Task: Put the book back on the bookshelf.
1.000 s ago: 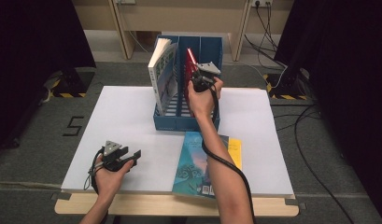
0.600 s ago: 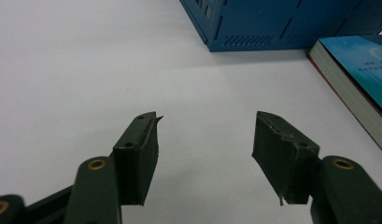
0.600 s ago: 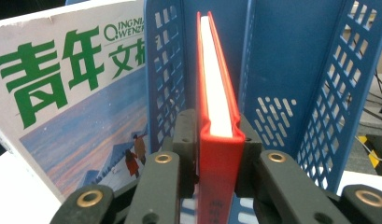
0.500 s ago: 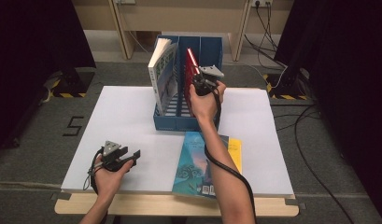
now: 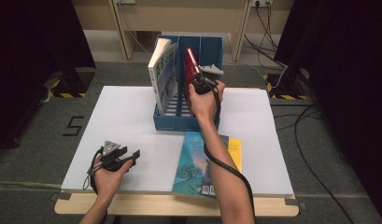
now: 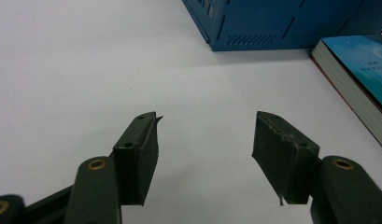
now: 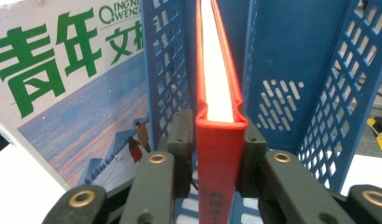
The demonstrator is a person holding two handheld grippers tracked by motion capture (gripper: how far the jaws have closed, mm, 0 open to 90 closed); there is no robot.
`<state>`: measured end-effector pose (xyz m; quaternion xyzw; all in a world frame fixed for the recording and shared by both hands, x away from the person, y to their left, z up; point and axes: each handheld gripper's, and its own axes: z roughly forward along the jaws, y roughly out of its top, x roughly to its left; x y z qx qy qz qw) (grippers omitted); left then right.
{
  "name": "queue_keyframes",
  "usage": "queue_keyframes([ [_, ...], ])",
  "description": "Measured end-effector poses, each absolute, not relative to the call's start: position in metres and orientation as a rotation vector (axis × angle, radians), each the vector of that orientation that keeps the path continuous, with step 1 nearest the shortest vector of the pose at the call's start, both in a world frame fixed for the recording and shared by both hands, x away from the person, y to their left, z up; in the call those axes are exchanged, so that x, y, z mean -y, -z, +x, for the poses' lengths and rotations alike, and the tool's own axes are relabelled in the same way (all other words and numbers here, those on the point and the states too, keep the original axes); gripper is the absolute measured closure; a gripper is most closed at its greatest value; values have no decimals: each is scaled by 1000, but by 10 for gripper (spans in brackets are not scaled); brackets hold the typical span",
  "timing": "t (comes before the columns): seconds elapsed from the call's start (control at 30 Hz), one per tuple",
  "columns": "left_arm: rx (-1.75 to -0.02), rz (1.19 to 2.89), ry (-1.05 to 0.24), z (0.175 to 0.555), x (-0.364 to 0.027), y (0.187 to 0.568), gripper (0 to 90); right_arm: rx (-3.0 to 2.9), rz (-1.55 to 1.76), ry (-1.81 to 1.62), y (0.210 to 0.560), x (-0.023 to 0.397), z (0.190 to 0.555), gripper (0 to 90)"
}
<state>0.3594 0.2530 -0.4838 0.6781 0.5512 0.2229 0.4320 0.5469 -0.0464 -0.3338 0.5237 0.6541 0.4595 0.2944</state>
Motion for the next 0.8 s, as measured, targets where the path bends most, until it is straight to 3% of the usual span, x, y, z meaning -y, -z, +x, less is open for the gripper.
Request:
queue_keyframes([
  [0.2,-1372,1691,-555,359,-253,483,397,-1760,1409,-1163,333,43,548,800],
  [0.8,-1366,1689,-548,359,-252,484,397,-1615,1425,-1178,328,38,551,806],
])
